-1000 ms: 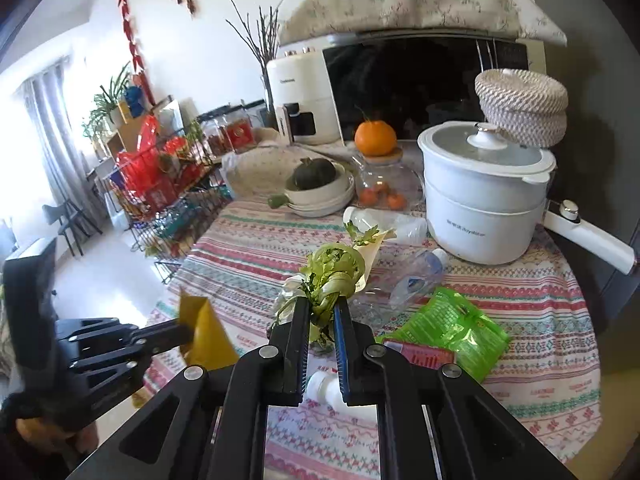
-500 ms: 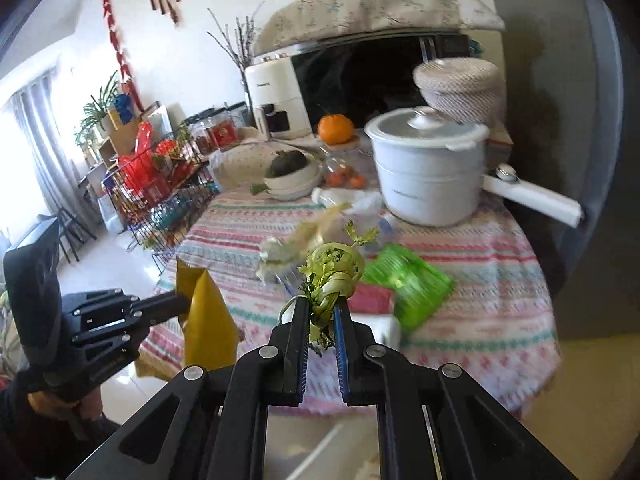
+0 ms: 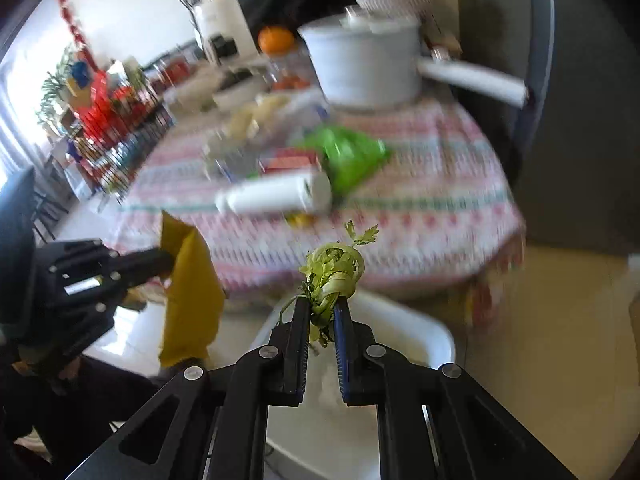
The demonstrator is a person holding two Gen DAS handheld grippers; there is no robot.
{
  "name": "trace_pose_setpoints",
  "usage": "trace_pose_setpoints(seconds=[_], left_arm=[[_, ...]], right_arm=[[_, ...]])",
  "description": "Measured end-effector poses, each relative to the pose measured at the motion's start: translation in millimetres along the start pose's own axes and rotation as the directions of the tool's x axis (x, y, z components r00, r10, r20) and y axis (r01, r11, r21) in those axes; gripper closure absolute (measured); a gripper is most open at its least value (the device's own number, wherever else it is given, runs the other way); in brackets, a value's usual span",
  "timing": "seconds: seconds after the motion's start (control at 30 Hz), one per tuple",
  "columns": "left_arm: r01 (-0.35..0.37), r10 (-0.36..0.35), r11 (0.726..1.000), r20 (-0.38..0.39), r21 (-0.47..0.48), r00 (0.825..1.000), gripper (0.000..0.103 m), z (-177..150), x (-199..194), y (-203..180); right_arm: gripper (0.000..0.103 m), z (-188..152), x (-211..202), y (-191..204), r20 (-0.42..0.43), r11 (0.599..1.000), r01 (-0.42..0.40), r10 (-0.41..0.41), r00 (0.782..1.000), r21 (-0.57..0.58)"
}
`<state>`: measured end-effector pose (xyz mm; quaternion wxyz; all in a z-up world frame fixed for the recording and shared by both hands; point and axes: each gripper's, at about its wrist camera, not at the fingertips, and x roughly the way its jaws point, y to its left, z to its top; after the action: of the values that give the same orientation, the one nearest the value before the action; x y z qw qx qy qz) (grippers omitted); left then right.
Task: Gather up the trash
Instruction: 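Move bag and celery over the white bin and open both tools, then bring the left tool back over the table toward crumpled tissue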
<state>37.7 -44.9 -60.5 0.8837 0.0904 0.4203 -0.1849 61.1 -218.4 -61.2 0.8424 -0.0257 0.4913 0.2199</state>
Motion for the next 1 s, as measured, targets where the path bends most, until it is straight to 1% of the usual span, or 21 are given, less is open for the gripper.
trace_pose_setpoints(seconds=[0.1, 0.2, 0.27, 0.37, 0.47, 0.5, 0.53, 0.57, 0.6, 0.63, 0.67, 0.8, 0.87, 0.93, 0.97, 1.0], left_arm=[[0.023, -0.023, 1.000, -0.044, 0.006, 0.999, 0.101, -4.4, 13.9, -9.9], [0.039, -0.038, 0.999, -0.090, 0.011, 0.995, 0.101, -10.5, 29.1, -18.3], [0.039, -0.035, 0.999, -0.109, 0.030, 0.993, 0.101, -13.9, 37.0, -24.6], [0.046, -0.040, 0.998, -0.126, 0.048, 0.991, 0.100, -15.5, 46.3, -30.0], [0.059, -0.051, 0.996, -0.129, 0.062, 0.990, 0.100, -15.8, 49.7, -34.8], [0.054, -0.045, 0.996, -0.127, 0.067, 0.991, 0.097, -15.9, 50.0, -35.0], [0.043, -0.033, 0.996, -0.132, 0.076, 0.991, 0.089, -15.7, 51.0, -36.3], [0.032, -0.020, 0.996, -0.137, 0.084, 0.990, 0.084, -15.9, 51.5, -37.6], [0.027, -0.015, 0.996, -0.137, 0.085, 0.990, 0.071, -15.3, 51.8, -37.5], [0.020, -0.009, 0.996, -0.135, 0.082, 0.991, 0.063, -15.1, 51.2, -37.1], [0.018, -0.008, 0.997, -0.133, 0.077, 0.991, 0.061, -14.4, 50.8, -36.0], [0.012, -0.004, 0.998, -0.127, 0.059, 0.992, 0.056, -9.7, 48.4, -30.9], [0.001, 0.004, 0.999, -0.117, 0.046, 0.993, 0.052, -6.2, 45.5, -27.1], [-0.006, 0.010, 0.999, -0.108, 0.034, 0.994, 0.045, -2.8, 43.9, -22.8], [-0.013, 0.016, 1.000, -0.100, 0.024, 0.995, 0.044, -0.7, 41.7, -19.5], [-0.019, 0.021, 1.000, -0.097, 0.020, 0.995, 0.040, 0.5, 40.8, -17.7]], right_arm=[[0.091, -16.6, 12.9, -14.0, -0.068, 0.999, 0.020, -0.018, 0.998, 0.026], [0.091, -27.9, 20.0, -24.2, -0.115, 0.998, 0.025, -0.019, 0.993, 0.055], [0.091, -34.8, 24.3, -30.3, -0.147, 0.997, 0.037, -0.026, 0.989, 0.069], [0.090, -38.4, 28.9, -36.2, -0.179, 0.995, 0.042, -0.025, 0.983, 0.090], [0.088, -39.2, 28.4, -38.5, -0.188, 0.994, 0.038, -0.018, 0.982, 0.104], [0.087, -39.4, 27.9, -39.6, -0.192, 0.993, 0.038, -0.015, 0.981, 0.115], [0.081, -38.9, 27.8, -41.3, -0.195, 0.992, 0.037, -0.012, 0.981, 0.124], [0.077, -38.2, 28.7, -42.4, -0.195, 0.991, 0.037, -0.012, 0.981, 0.128], [0.064, -36.9, 29.2, -43.9, -0.194, 0.990, 0.039, -0.013, 0.981, 0.133], [0.058, -36.8, 27.5, -45.8, -0.187, 0.989, 0.045, -0.018, 0.982, 0.142], [0.052, -35.7, 26.7, -45.9, -0.183, 0.988, 0.046, -0.018, 0.983, 0.147], [0.052, -32.0, 21.3, -47.9, -0.165, 0.987, 0.042, -0.016, 0.986, 0.155], [0.051, -29.5, 19.0, -48.1, -0.156, 0.986, 0.043, -0.018, 0.988, 0.159], [0.049, -26.6, 17.6, -48.0, -0.148, 0.986, 0.046, -0.021, 0.989, 0.161], [0.048, -25.1, 16.6, -47.8, -0.144, 0.986, 0.049, -0.025, 0.989, 0.161], [0.047, -23.3, 16.0, -47.9, -0.139, 0.986, 0.052, -0.029, 0.990, 0.159]])
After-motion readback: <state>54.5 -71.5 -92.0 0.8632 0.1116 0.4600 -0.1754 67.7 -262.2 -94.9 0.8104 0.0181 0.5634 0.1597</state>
